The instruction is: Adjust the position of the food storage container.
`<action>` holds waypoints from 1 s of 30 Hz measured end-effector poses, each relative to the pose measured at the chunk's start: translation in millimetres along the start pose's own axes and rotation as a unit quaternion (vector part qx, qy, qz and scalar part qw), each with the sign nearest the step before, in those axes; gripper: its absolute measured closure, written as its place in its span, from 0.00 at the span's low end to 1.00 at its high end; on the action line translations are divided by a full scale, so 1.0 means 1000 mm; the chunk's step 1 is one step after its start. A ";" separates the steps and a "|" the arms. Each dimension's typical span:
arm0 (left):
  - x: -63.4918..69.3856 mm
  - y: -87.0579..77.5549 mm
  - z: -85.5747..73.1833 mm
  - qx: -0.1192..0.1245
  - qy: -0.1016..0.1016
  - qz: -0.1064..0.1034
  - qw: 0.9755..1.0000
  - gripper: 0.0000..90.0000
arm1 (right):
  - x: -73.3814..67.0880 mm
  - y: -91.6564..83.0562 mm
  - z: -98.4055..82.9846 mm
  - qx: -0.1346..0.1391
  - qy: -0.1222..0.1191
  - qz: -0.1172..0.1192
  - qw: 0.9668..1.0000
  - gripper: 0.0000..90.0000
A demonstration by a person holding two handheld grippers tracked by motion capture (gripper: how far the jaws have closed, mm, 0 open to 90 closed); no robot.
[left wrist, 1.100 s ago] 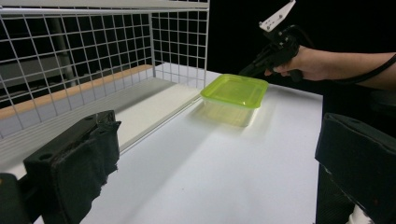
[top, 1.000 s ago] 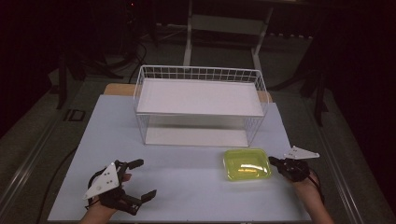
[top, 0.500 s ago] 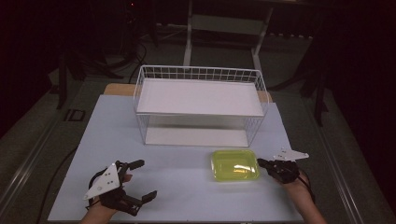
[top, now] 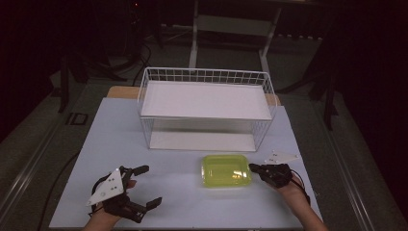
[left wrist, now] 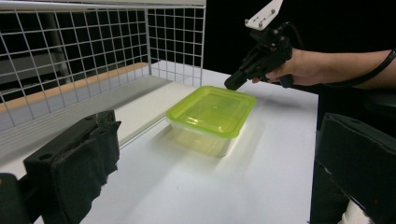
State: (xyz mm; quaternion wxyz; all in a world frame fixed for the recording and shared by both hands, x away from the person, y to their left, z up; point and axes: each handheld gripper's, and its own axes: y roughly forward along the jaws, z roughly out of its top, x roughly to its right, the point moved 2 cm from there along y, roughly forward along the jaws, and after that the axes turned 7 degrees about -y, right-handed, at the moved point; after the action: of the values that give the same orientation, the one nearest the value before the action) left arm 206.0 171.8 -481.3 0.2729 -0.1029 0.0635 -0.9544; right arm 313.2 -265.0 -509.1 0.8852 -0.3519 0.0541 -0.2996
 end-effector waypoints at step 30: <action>0.002 0.000 -0.001 -0.005 0.001 -0.004 1.000 0.00 | -0.035 0.044 0.042 0.011 -0.047 0.063 0.997 1.00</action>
State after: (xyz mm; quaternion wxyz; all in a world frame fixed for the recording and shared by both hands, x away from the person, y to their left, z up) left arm 204.5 170.9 -482.2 0.2688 -0.1036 0.0682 -0.9552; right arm 319.0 -195.1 -510.1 0.9077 -0.3515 0.0314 -0.2268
